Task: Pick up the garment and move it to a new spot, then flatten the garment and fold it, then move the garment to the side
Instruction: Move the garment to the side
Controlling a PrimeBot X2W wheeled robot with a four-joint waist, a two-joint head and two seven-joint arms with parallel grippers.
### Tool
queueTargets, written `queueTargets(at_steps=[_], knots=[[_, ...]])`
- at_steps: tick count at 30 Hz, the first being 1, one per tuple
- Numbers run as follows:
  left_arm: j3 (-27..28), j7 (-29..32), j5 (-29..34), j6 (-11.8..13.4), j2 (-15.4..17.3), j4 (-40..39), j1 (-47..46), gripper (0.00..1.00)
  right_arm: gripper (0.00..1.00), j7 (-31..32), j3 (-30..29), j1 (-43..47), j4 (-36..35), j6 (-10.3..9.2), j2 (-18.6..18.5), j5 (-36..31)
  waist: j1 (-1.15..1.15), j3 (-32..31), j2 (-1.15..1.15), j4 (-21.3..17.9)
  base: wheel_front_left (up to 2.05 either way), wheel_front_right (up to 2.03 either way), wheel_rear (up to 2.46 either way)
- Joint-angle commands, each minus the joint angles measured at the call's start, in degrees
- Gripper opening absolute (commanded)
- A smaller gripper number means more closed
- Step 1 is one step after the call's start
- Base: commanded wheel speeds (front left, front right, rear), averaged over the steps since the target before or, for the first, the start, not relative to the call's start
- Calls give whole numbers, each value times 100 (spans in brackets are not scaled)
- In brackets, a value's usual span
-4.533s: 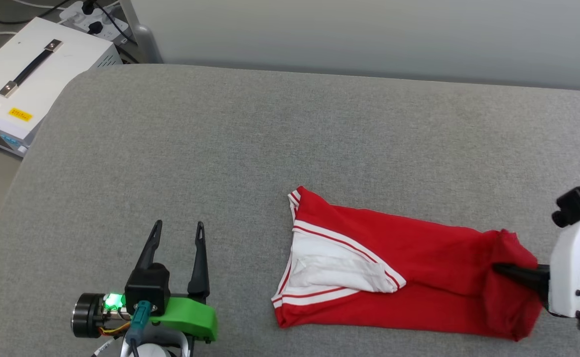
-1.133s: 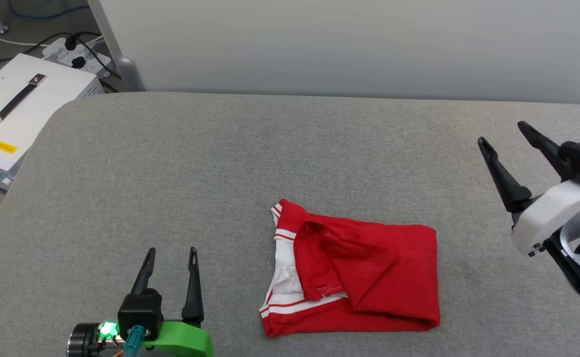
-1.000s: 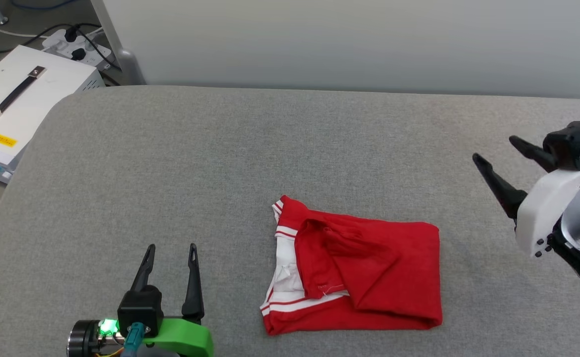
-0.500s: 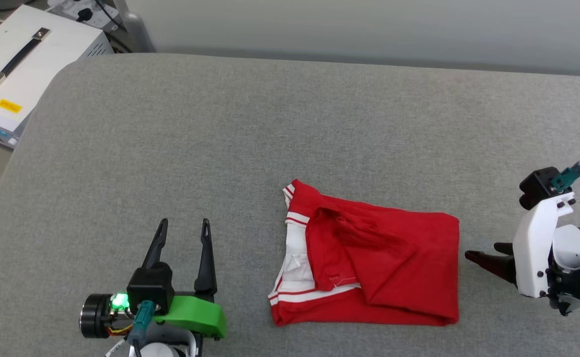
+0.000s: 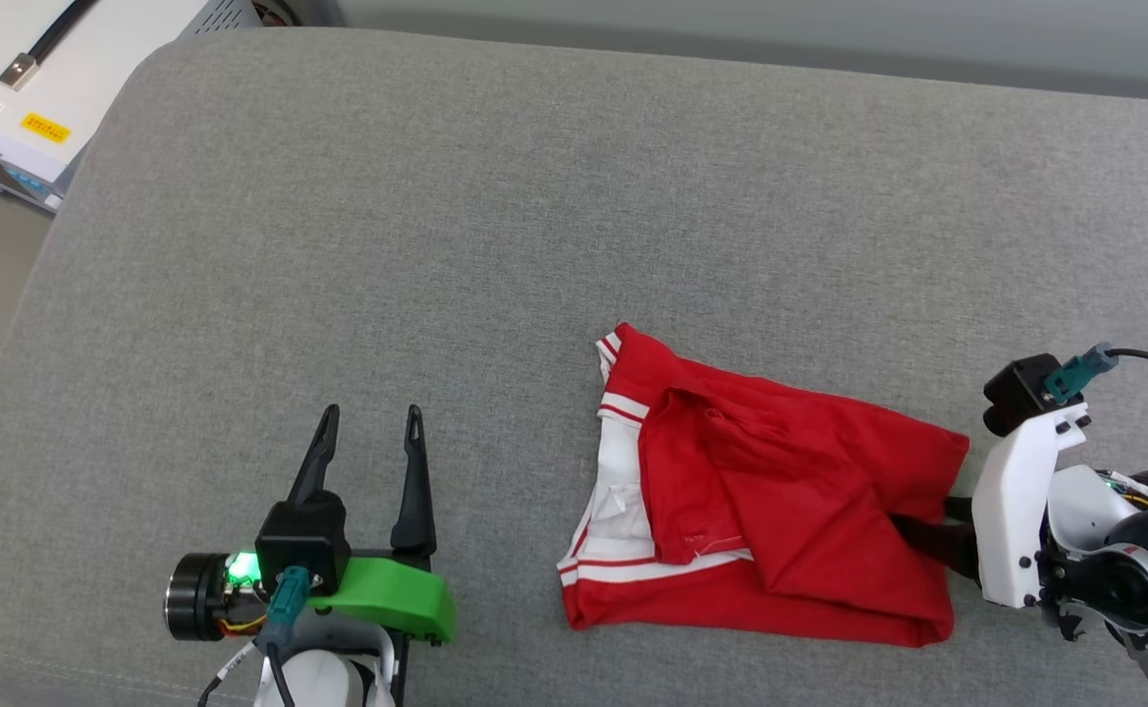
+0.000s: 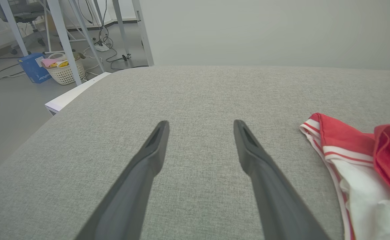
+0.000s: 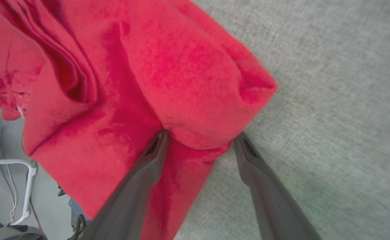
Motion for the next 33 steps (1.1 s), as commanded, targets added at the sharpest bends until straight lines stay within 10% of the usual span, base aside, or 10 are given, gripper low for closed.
queueTargets(at_steps=[1,3,4,14,33], knots=[[8,-34,-4,-46,-34,25,-119,100,100,-25,243,131,126,-4,106,-80,0,15,0,24,0,0,0],[14,-34,-10,-47,-40,47,-132,100,85,-169,311,132,118,-4,98,-69,0,8,0,24,0,0,0],[15,-34,-13,-48,-43,58,-137,100,0,-218,350,120,92,-4,87,-46,0,5,0,23,0,0,0],[156,-34,-18,-31,-58,170,9,100,0,-948,544,-394,-462,-4,-190,-4,0,-351,0,-276,0,0,0],[525,-34,141,-68,26,-226,-121,100,0,-878,957,-1441,-1285,-4,-1764,-283,0,64,0,-1987,0,0,0]])
